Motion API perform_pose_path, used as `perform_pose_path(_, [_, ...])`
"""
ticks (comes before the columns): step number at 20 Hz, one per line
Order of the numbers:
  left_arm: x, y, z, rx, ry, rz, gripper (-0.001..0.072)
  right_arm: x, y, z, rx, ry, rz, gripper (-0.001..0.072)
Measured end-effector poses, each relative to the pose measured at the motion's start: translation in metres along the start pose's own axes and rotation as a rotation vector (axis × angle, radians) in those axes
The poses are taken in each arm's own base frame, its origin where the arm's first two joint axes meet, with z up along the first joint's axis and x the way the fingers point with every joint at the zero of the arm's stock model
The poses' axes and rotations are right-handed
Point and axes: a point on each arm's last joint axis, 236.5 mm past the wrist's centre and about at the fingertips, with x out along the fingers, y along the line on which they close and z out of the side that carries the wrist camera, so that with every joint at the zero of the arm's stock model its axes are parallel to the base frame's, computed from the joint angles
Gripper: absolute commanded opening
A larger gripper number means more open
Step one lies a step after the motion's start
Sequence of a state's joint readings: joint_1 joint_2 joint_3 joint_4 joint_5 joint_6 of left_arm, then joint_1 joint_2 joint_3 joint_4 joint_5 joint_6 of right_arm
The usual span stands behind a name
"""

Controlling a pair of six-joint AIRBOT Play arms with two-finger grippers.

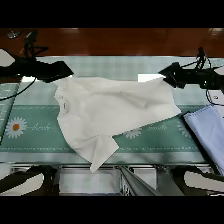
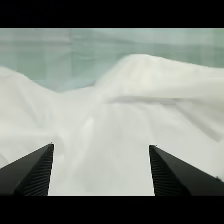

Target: Fold the shirts.

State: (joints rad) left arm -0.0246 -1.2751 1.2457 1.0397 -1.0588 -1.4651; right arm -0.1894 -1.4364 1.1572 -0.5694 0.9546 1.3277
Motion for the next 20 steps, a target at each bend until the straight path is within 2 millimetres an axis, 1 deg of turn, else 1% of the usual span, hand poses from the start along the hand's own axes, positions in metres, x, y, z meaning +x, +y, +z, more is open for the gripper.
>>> perform_pose_path(1, [-0.002,0.007,-0.008,-0.006,0.041,0.012,0.0701,-0.001,0.001,0.007,0.004,0.007,0.014,0.0623])
perform_pose_path(2, [-0.005,0.016,-0.017,-0.016,0.086,0.029,0.0701,-0.007,0.002,0.014,0.007,0.011,0.027,0.0623])
perform_pose_path(3, [-0.010,0.029,-0.029,-0.030,0.136,0.057,0.0701,-0.015,0.000,0.018,0.007,0.020,0.031,0.0622])
perform_pose_path(5, [-0.021,0.058,-0.058,-0.076,0.237,0.112,0.0701,-0.038,-0.016,0.024,-0.006,0.023,-0.012,0.0622])
perform_pose_path(7, [-0.029,0.082,-0.092,-0.140,0.311,0.148,0.0701,-0.065,-0.041,0.016,-0.002,0.029,-0.100,0.0622])
perform_pose_path(9, [-0.032,0.093,-0.136,-0.216,0.391,0.149,0.0701,-0.086,-0.065,-0.004,0.013,0.028,-0.176,0.0622])
perform_pose_path(10, [-0.030,0.091,-0.159,-0.255,0.426,0.123,0.0701,-0.094,-0.075,-0.020,0.022,0.032,-0.206,0.0622])
perform_pose_path(11, [-0.027,0.084,-0.181,-0.288,0.462,0.083,0.0701,-0.099,-0.082,-0.036,0.030,0.031,-0.226,0.0622])
perform_pose_path(13, [-0.020,0.076,-0.218,-0.350,0.499,0.029,0.0701,-0.103,-0.092,-0.064,0.046,0.020,-0.246,0.0622])
perform_pose_path(16, [-0.011,0.071,-0.257,-0.419,0.537,-0.007,0.0701,-0.105,-0.102,-0.098,0.064,0.017,-0.254,0.0622])
perform_pose_path(18, [-0.006,0.068,-0.276,-0.442,0.564,-0.020,0.0701,-0.104,-0.104,-0.112,0.072,0.021,-0.249,0.0622])
perform_pose_path(20, [-0.002,0.062,-0.288,-0.462,0.575,-0.041,0.0701,-0.103,-0.104,-0.119,0.074,0.023,-0.244,0.0622])
